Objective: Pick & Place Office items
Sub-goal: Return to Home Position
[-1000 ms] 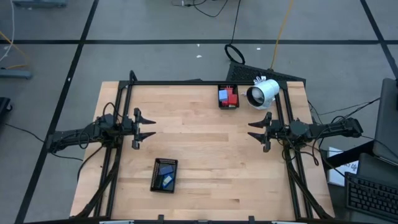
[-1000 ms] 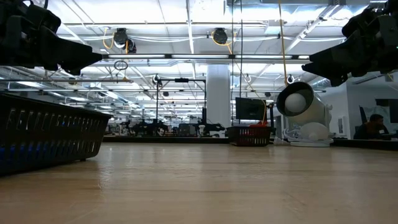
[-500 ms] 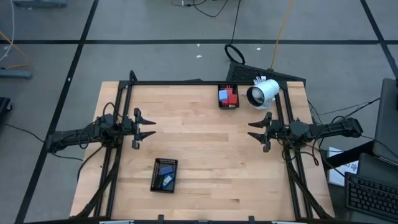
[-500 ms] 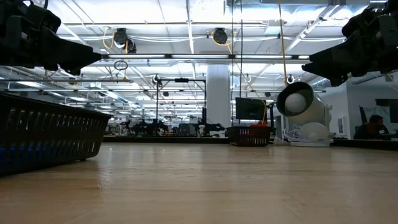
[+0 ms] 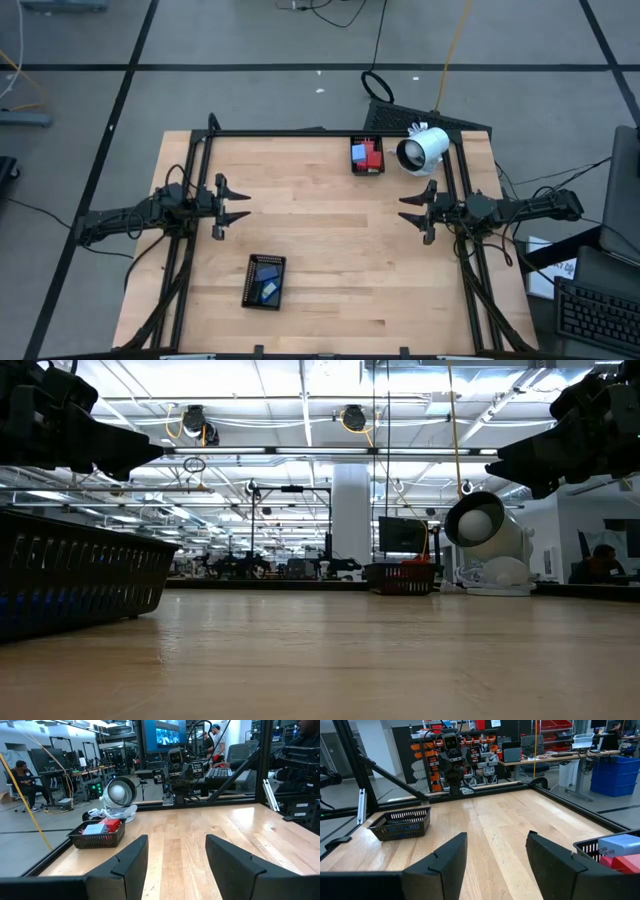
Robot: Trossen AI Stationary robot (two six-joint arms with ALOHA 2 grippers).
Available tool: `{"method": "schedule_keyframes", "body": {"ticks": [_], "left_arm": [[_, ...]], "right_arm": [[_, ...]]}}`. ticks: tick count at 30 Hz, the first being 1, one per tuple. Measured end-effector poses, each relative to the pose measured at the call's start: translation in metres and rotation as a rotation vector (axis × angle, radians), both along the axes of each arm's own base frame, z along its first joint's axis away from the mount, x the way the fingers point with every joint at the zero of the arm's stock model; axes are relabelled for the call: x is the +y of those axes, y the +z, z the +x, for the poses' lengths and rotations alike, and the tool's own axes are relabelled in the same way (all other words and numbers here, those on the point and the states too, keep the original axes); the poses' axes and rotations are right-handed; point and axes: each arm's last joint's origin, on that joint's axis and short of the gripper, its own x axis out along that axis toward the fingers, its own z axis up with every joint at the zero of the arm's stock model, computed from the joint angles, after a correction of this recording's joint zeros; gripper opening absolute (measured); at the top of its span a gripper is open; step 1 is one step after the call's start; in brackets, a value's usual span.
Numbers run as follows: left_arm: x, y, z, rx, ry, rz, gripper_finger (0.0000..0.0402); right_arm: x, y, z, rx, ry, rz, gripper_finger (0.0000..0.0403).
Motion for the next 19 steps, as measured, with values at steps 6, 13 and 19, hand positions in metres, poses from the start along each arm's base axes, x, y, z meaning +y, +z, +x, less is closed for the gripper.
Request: {"method": "schedule_keyframes", "body": {"ticks": [6,13,19], "left_arm": [[0.0,0.0,0.0,0.0,0.0,-0.001,0.0215],[0.0,0.0,0.0,0.0,0.0,-0.001,0.0225],[0.0,0.0,0.0,0.0,0.0,-0.002,0.022]], "right_arm": [[0.0,0.0001,0.0,0.0,0.0,0.0,0.0196],[0.0,0.0001,0.0,0.0,0.0,0.0,0.0196],[0.0,-0.0001,0.0,0.0,0.0,0.0,0.0196]]}}
